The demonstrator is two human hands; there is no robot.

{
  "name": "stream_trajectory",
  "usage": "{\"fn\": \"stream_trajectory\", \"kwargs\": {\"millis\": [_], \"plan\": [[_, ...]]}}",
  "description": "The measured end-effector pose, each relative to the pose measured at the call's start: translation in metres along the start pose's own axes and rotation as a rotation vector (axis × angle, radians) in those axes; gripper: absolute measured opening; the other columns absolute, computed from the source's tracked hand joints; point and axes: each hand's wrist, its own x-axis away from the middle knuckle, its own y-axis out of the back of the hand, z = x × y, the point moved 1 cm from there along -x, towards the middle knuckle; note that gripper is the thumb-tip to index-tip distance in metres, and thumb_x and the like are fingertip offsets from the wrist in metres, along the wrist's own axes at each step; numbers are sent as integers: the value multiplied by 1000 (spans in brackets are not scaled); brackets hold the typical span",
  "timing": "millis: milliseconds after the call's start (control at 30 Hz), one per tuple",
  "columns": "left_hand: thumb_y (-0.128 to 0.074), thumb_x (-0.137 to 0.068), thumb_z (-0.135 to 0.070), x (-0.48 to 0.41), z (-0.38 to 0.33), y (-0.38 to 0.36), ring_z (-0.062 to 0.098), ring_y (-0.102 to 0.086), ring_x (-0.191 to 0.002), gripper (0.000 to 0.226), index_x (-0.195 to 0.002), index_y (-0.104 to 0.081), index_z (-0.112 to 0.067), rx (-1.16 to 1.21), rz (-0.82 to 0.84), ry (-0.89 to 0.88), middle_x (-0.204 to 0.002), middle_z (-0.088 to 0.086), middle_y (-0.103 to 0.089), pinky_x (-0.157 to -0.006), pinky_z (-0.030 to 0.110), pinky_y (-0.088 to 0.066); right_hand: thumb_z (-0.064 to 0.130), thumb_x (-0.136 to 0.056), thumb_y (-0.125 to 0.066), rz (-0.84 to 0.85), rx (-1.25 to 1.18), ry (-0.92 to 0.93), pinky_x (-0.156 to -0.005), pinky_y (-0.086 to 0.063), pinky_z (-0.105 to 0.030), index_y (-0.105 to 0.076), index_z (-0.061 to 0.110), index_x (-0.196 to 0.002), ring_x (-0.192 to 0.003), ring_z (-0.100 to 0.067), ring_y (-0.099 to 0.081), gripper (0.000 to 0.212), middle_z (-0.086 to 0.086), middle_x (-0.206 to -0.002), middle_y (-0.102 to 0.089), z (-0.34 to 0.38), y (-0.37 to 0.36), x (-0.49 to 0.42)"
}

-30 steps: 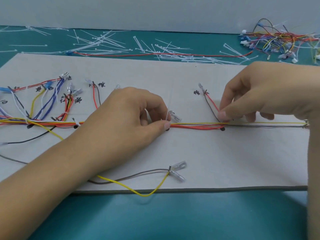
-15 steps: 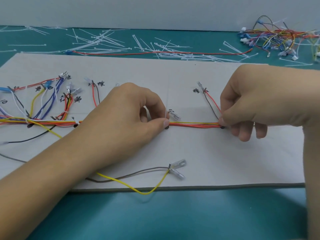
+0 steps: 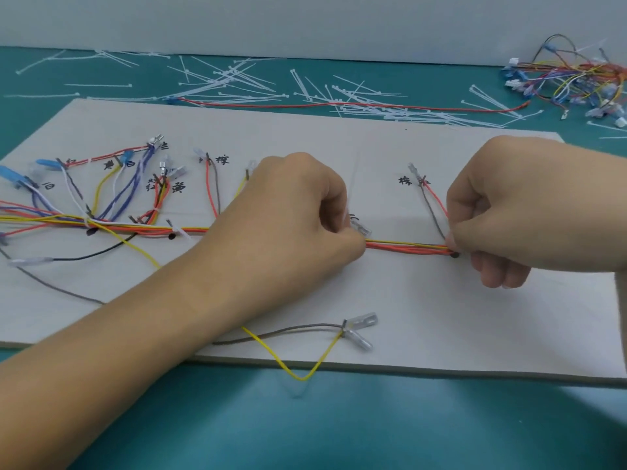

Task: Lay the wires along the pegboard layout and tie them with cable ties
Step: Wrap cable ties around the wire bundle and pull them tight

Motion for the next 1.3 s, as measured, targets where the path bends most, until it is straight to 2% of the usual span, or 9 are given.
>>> {"fn": "stream_trajectory", "kwargs": {"millis": [200,367,467,700,833,967,1100,1200,1300], "plan": [[-69,-65,-33,1,25,28,3,-49,-33,13,-62,-71,-20,-40,45,73,-44,-10,-60,-38,12,-35,3,-84,-54,-76,-95,118,-64,-61,-35,-63,12,-69,-44,-9,-68,19,5,-50,-69,21,-17,-2],[-67,-59,-39,3,35,38,7,-48,-29,17,-71,-75,-31,-51,69,110,-44,-4,-61,-34,15,-39,2,-85,-56,-98,-146,161,-54,-55,-27,-62,13,-68,-43,-9,-68,21,5,-50,-68,28,-23,-4],[-74,-60,-35,-1,39,40,12,-39,-30,13,-67,-75,-23,60,101,173,-41,3,-58,-32,20,-34,2,-82,-59,-121,-133,159,-59,-61,-34,-62,14,-69,-47,-13,-70,18,3,-53,-70,33,-23,-3],[-66,-49,-42,-4,43,38,16,-35,-30,28,-65,-74,-20,100,130,191,-40,7,-55,-34,22,-33,2,-71,-55,-190,-103,143,-59,-64,-50,-61,10,-75,-60,-30,-73,11,-10,-74,-69,42,-22,3],[-63,-44,-49,-6,53,44,17,-35,-28,36,-64,-75,-20,102,112,192,-42,12,-58,-37,24,-36,6,-75,-51,-197,-94,175,-63,-63,-44,-58,13,-79,-66,-29,-70,11,-8,-80,-66,49,-24,1],[-63,-46,-48,-4,56,46,18,-36,-27,34,-63,-73,-20,123,137,207,-45,14,-60,-36,24,-38,5,-79,-54,-66,-96,174,-61,-63,-37,-61,14,-78,-53,-18,-72,12,-1,-58,-71,44,-18,-7],[-58,-50,-53,-2,54,46,13,-39,-25,32,-65,-74,-30,30,104,200,-42,3,-60,-33,21,-38,18,-94,-63,58,-181,148,-43,-54,-25,-68,11,-76,-48,-15,-71,20,-1,-59,-73,34,-2,-17],[-62,-63,-57,1,50,44,4,-45,-32,23,-69,-73,-37,-87,18,141,-46,-10,-61,-47,21,-41,23,-92,-64,-120,-116,112,-38,-50,-25,-70,15,-82,-47,-14,-70,15,4,-62,-74,25,26,-50],[-64,-68,-52,1,44,38,0,-53,-43,16,-70,-71,-38,-79,-66,120,-49,-17,-62,-52,22,-38,18,-89,-70,-366,-195,68,-62,-62,-34,-75,16,-86,-54,-18,-72,6,-4,-71,-77,14,53,-100]]}}
